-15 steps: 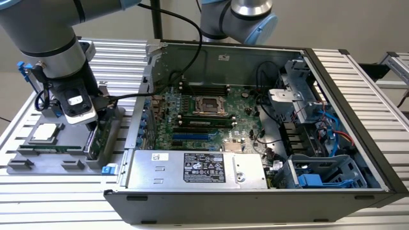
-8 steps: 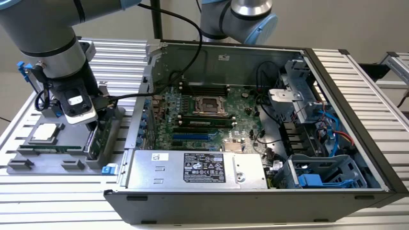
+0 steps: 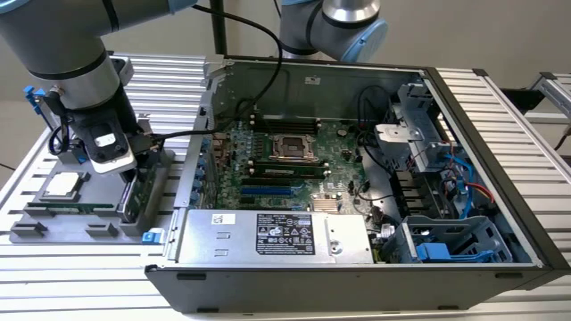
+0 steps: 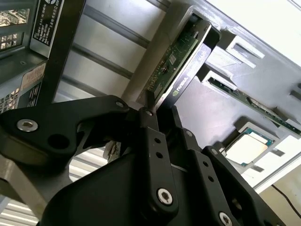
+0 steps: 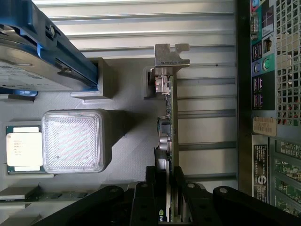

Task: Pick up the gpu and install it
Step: 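Pick up the gpu and move the gpu toward the slot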

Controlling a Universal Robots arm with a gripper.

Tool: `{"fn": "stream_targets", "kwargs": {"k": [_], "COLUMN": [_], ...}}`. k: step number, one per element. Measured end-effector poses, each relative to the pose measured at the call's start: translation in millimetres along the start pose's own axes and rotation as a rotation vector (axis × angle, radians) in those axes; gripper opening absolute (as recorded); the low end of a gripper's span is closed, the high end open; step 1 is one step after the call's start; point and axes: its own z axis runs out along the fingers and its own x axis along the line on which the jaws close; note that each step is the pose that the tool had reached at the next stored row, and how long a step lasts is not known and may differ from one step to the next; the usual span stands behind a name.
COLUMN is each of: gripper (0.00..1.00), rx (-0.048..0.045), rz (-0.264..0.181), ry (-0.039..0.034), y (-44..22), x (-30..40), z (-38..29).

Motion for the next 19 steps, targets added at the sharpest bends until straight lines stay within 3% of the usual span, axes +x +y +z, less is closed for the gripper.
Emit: {"fn": "stream_targets", "kwargs": {"k": [19], "gripper": [0.00], "rx": [0.0010], "rz": [0.000], "ry": [0.0012], "y": [1.1], "x": [-0.4], "z": [-24.7]}}
